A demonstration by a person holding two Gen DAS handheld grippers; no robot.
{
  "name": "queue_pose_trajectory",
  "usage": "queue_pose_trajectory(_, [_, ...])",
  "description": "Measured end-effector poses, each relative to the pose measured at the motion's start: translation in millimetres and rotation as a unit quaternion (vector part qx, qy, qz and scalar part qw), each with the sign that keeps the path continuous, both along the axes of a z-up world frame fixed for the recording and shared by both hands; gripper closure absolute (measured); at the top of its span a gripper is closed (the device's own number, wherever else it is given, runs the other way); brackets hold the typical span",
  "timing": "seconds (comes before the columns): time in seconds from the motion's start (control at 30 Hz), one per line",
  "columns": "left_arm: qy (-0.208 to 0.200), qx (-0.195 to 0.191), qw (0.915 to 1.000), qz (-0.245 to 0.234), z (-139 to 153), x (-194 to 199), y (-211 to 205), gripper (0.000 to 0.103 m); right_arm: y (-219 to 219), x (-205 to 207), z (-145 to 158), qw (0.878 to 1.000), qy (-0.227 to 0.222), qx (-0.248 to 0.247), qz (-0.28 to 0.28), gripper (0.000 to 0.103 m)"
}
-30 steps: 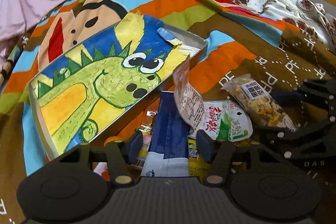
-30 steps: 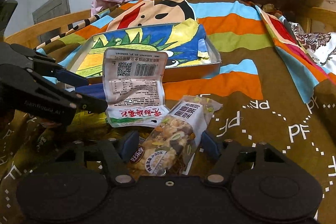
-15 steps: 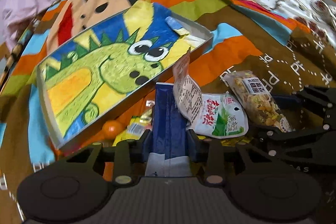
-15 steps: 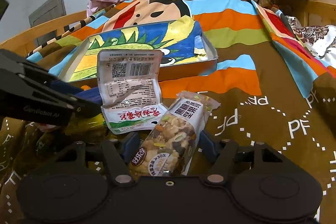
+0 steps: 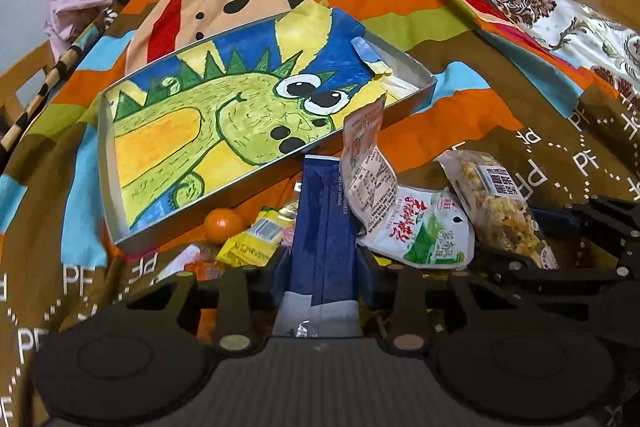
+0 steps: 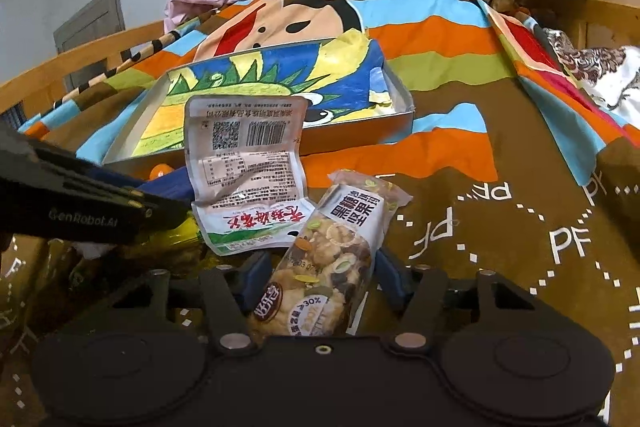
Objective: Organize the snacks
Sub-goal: 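Carry the box and nut-bar packet into the tray and release both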
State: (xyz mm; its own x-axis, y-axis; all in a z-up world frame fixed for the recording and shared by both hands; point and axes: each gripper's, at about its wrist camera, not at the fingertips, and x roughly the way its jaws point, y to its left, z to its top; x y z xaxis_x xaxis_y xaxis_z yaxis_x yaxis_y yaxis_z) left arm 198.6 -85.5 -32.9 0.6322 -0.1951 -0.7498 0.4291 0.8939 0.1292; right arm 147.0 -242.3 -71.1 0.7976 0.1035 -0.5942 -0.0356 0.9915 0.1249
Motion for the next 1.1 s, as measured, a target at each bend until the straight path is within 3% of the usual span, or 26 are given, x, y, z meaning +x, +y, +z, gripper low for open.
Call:
queue_pose_trajectory(0.17, [0.016,-0.042,0.9985,0.03,7.5,-13.8,10.4,0.069,6.3,-6.7,5.4,1.0,-0.014,-0.021,0.01,0.059])
queue_pose_trajectory(0.3, [0.03,-0.089,0.9934,0.065,10.0,-26.3,25.0,0.069,12.5,-14.2,11.2,0.999,-0.028,-0.033,0.023,0.06])
queue_pose_trajectory(0.57, [0.013,-0.164,0.9806,0.106,15.5,-54.1,50.2,0.07,21.7,-31.8,27.2,0.995,-0.074,-0.053,0.047,0.061])
queue_pose_trajectory(0.73, [-0.015,-0.211,0.9691,0.127,24.3,-64.5,63.6,0.07,22.1,-33.5,40.2,0.992,-0.097,-0.06,0.061,0.061])
queue_pose_trajectory(0.83, [-0.034,-0.22,0.9661,0.13,31.7,-61.0,67.3,0.07,20.4,-29.4,48.9,0.991,-0.103,-0.06,0.062,0.061])
queue_pose_trajectory(1.1, [-0.09,-0.241,0.9591,0.119,48.3,-15.8,69.9,0.069,8.5,16.0,79.6,0.989,-0.117,-0.058,0.064,0.061])
